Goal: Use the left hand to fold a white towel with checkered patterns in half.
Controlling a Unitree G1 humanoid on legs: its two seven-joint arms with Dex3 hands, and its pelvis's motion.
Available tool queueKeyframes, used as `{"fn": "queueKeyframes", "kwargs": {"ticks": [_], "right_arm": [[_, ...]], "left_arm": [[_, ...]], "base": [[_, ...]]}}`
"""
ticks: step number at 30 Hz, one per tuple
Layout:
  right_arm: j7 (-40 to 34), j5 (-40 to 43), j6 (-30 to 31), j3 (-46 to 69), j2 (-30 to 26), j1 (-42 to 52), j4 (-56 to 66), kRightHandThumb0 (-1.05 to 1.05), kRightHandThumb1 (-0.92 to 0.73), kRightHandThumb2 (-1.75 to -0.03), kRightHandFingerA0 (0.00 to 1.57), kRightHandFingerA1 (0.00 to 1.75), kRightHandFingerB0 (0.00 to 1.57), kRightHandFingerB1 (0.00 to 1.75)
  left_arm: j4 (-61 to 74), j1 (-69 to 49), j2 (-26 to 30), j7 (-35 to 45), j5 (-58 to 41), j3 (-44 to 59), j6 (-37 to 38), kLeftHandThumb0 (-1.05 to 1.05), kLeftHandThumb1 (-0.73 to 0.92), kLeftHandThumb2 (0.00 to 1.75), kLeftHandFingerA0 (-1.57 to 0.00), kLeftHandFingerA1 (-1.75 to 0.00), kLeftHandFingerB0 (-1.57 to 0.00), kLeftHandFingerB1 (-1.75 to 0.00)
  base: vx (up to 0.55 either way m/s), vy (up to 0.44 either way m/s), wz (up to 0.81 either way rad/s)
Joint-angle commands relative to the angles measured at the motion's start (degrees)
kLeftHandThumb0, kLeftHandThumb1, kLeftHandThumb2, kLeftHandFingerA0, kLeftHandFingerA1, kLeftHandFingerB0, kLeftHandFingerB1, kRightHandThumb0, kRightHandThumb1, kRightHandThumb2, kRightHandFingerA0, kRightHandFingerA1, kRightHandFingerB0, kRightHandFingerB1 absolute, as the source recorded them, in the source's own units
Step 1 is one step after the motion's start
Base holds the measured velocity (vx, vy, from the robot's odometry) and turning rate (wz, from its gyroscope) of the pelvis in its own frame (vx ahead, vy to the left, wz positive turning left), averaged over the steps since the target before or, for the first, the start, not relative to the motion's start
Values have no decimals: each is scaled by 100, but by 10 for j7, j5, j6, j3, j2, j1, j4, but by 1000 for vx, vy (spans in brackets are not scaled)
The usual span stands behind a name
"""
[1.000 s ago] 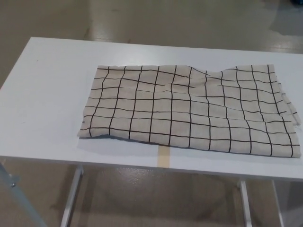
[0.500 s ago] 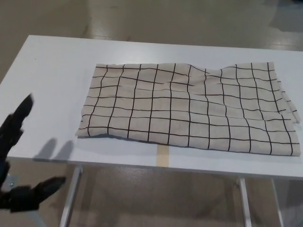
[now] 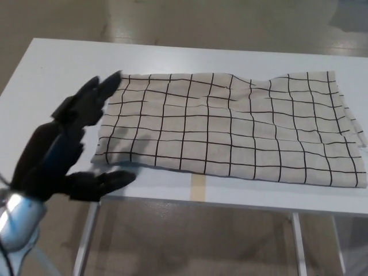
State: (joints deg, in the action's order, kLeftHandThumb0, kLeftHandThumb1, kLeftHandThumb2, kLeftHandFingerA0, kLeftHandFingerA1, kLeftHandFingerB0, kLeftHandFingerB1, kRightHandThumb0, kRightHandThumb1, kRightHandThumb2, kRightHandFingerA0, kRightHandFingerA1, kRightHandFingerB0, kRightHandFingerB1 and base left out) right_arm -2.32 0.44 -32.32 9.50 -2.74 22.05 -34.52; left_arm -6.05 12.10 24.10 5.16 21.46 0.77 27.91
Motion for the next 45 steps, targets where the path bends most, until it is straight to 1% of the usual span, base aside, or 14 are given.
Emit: {"fn": "queueKeyframes", "kwargs": {"ticks": [1, 6, 8, 15, 16, 17, 29, 31, 38, 41, 42, 43, 44, 45], "right_arm": [[-6, -10, -33, -2, -2, 15, 9, -34, -72, -61, 21, 36, 20, 32], [-14, -19, -31, -6, 1, 16, 12, -33, -72, -62, 22, 37, 21, 32], [-14, -17, -32, -5, 1, 14, 8, -34, -72, -62, 22, 37, 21, 32], [-16, -18, -27, -6, 0, 8, 12, -34, -72, -62, 23, 38, 22, 33], [-15, -17, -28, -6, 0, 7, 12, -34, -72, -62, 23, 38, 22, 33], [-12, -14, -28, -5, 0, 7, 13, -34, -73, -62, 23, 38, 22, 33], [8, 6, -18, -3, 2, 16, 25, -33, -73, -62, 23, 37, 23, 33], [3, -1, -20, -5, 2, 19, 27, -40, -67, -75, 20, 43, 21, 40], [-5, -7, -27, -5, -1, 18, 21, -40, -67, -75, 20, 43, 21, 40], [-2, -3, -24, -4, 0, 20, 24, -40, -67, -75, 20, 43, 21, 40], [-2, -2, -24, -4, 2, 22, 25, -40, -67, -75, 20, 43, 21, 40], [-2, -1, -24, -4, 2, 22, 25, -40, -67, -75, 21, 43, 21, 41], [-3, -1, -24, -4, 3, 22, 25, -40, -67, -75, 21, 43, 21, 41], [-3, -1, -24, -4, 3, 23, 25, -40, -67, -75, 21, 43, 21, 41]], "left_arm": [[-175, 182, 55, -81, 355, -188, -107, -10, 48, 74, 0, 0, 0, -14], [-262, 230, 36, -99, 359, -233, -150, -11, 57, 57, 0, -2, 0, -13], [-291, 245, 29, -116, 355, -248, -155, -11, 49, 74, 0, 0, 0, -15], [-371, 292, 16, -138, 341, -289, -169, -15, 49, 74, 0, -1, 0, -16], [-386, 300, 14, -148, 341, -298, -171, -16, 57, 57, 0, -3, 0, -15], [-403, 305, 10, -156, 345, -308, -177, -21, 49, 74, 0, -3, 0, -17], [-511, 323, -21, -207, 332, -387, -201, -29, 46, 72, 0, -1, 0, -15], [-530, 325, -28, -215, 331, -400, -207, -34, 51, 55, 0, -1, 0, -16], [-586, 346, -44, -223, 336, -433, -235, -45, 44, 69, 0, 0, 0, -11], [-611, 358, -57, -225, 347, -454, -261, -40, 51, 55, 0, -16, 0, -15], [-623, 363, -65, -229, 352, -465, -273, -41, 33, 74, 0, -28, 0, -30], [-637, 366, -75, -242, 357, -474, -283, -38, 50, 56, -51, -41, -55, -40], [-649, 369, -84, -256, 361, -482, -290, -38, 50, 56, -51, -41, -55, -40], [-655, 369, -89, -265, 358, -485, -291, -36, 51, 57, -73, -70, -77, -58]], "base": [[0, 0, 0], [0, 0, 0], [0, 0, 0], [0, 0, 0], [0, 0, 0], [0, 0, 0], [0, 0, 0], [0, 0, 0], [0, 0, 0], [0, 0, 0], [0, 0, 0], [0, 0, 0], [0, 0, 0], [0, 0, 0]]}}
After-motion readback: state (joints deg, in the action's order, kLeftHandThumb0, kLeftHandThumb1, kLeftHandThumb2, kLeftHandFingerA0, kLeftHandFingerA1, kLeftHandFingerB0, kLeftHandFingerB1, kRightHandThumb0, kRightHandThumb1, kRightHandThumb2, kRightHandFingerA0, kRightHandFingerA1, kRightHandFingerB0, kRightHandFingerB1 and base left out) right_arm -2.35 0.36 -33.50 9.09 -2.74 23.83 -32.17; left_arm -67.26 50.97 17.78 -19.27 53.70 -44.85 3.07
